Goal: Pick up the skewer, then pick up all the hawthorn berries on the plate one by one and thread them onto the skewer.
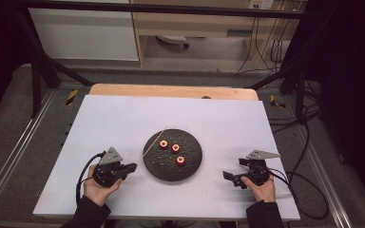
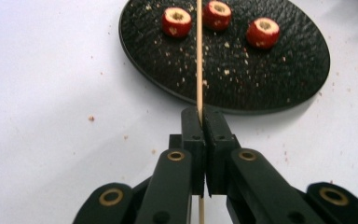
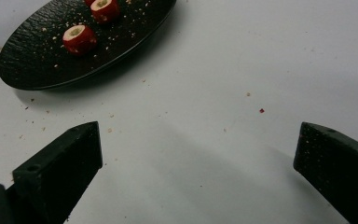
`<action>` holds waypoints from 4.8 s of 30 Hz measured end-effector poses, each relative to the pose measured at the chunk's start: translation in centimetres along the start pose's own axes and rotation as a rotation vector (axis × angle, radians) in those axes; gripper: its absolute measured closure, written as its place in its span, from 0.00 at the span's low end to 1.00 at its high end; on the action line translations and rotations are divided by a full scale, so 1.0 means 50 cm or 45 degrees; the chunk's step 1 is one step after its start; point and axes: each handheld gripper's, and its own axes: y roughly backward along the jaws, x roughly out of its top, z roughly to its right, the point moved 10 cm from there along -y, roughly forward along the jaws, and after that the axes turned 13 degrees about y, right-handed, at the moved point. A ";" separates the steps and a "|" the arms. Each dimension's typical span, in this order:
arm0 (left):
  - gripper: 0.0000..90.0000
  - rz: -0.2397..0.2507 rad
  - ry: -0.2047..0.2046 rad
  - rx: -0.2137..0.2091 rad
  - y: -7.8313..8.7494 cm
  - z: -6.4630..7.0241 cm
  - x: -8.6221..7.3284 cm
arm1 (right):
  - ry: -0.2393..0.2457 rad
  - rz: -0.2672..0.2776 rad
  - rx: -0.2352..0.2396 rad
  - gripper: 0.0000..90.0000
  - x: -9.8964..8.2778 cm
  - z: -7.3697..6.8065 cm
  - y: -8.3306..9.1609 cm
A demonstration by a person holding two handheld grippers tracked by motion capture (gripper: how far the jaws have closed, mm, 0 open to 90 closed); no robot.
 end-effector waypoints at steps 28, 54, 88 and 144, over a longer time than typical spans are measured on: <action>0.98 0.025 -0.003 -0.071 0.019 -0.012 -0.039 | 0.125 -0.154 0.015 0.01 0.103 -0.069 -0.072; 0.98 0.026 -0.018 -0.063 0.020 -0.008 -0.038 | 0.374 -0.471 0.109 0.25 0.223 -0.166 -0.186; 0.98 0.019 -0.028 -0.060 0.018 -0.004 -0.038 | 0.177 -0.684 0.229 0.67 0.189 -0.183 -0.245; 0.98 0.072 -0.015 -0.062 0.009 0.032 -0.030 | -0.228 0.323 0.153 0.68 0.280 -0.171 -0.134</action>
